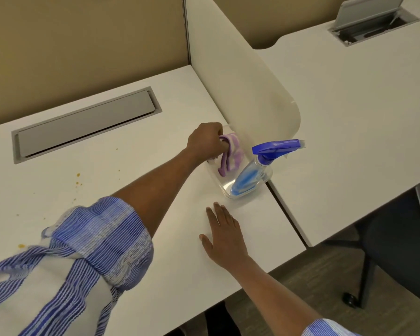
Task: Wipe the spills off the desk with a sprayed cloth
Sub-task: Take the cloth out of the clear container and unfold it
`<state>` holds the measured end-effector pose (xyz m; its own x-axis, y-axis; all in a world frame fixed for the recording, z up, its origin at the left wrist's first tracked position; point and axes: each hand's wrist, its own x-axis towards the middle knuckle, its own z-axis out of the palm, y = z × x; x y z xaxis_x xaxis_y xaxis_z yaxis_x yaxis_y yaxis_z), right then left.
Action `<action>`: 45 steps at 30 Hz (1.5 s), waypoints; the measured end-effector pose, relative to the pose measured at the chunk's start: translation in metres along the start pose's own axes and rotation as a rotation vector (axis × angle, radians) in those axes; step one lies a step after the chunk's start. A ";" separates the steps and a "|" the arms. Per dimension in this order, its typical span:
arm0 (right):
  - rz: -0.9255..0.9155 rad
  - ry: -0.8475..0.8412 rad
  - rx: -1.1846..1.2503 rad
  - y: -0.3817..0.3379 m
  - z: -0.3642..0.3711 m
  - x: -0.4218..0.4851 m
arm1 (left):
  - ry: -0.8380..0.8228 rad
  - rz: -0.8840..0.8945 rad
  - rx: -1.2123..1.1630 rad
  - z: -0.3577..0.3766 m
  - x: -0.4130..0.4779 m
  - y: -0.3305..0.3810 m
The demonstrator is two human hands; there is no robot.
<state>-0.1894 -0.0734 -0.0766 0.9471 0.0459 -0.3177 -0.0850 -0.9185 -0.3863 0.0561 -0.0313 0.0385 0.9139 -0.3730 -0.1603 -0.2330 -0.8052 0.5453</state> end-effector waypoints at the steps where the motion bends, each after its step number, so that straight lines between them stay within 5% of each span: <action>1: 0.006 -0.005 0.004 -0.002 -0.001 0.000 | 0.016 -0.002 -0.059 -0.009 -0.004 0.001; 11: 0.099 0.010 0.168 -0.025 -0.020 0.006 | 0.108 0.023 -0.457 -0.099 -0.054 -0.002; 18: 0.346 0.101 1.449 -0.095 -0.081 0.033 | 0.064 -0.220 -0.825 -0.125 -0.102 -0.066; 21: 0.371 0.018 1.746 -0.111 -0.102 0.050 | 0.068 -0.293 -0.824 -0.119 -0.135 -0.102; 30: 0.490 -0.112 1.529 -0.162 -0.096 0.078 | 0.004 -0.270 -0.560 -0.112 -0.223 -0.177; 36: 0.307 -0.081 1.318 -0.203 -0.124 0.074 | -0.020 -0.200 -0.388 -0.108 -0.250 -0.207; 39: 0.203 -0.117 1.163 -0.230 -0.146 0.068 | -0.072 -0.100 -0.608 -0.110 -0.249 -0.196; 42: 0.159 -0.270 1.265 -0.256 -0.168 0.062 | -0.068 0.060 -0.972 -0.108 -0.244 -0.183; 45: 0.122 -0.346 1.311 -0.268 -0.186 0.063 | 0.035 -0.110 -1.515 -0.103 -0.244 -0.178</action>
<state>-0.0496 0.1030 0.1681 0.8036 0.2652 -0.5328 -0.5746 0.1126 -0.8106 -0.0907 0.2504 0.0651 0.9159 -0.3159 -0.2478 0.3653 0.3994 0.8409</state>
